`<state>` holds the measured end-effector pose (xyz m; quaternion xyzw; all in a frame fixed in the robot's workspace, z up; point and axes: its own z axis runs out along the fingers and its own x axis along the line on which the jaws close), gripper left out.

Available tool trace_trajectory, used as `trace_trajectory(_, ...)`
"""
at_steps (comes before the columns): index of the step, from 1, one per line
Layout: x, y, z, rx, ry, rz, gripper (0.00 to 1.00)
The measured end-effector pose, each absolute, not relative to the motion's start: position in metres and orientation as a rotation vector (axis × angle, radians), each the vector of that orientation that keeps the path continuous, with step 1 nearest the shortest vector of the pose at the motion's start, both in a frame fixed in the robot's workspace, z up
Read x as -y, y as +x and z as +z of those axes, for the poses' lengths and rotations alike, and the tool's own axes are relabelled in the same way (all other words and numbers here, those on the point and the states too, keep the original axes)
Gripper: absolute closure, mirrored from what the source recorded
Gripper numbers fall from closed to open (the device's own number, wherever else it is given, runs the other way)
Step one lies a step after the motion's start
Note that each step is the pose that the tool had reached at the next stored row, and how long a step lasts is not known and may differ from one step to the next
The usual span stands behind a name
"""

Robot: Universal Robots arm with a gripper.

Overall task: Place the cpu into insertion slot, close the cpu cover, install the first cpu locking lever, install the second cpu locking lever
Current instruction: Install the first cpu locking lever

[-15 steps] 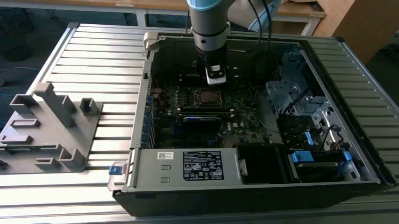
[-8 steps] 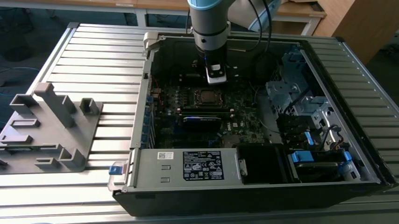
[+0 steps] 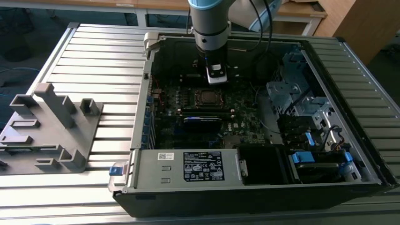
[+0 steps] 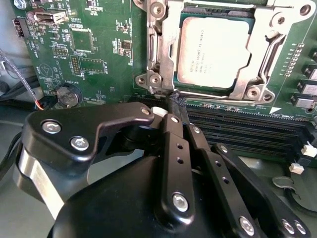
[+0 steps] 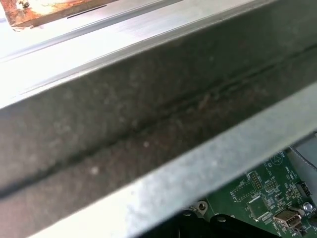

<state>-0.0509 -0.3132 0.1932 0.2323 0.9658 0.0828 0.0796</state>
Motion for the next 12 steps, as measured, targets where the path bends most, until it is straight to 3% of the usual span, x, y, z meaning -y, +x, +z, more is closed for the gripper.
trace_trajectory(12,0.313,-0.051,0.206,-2.89,0.695,0.247,0.89)
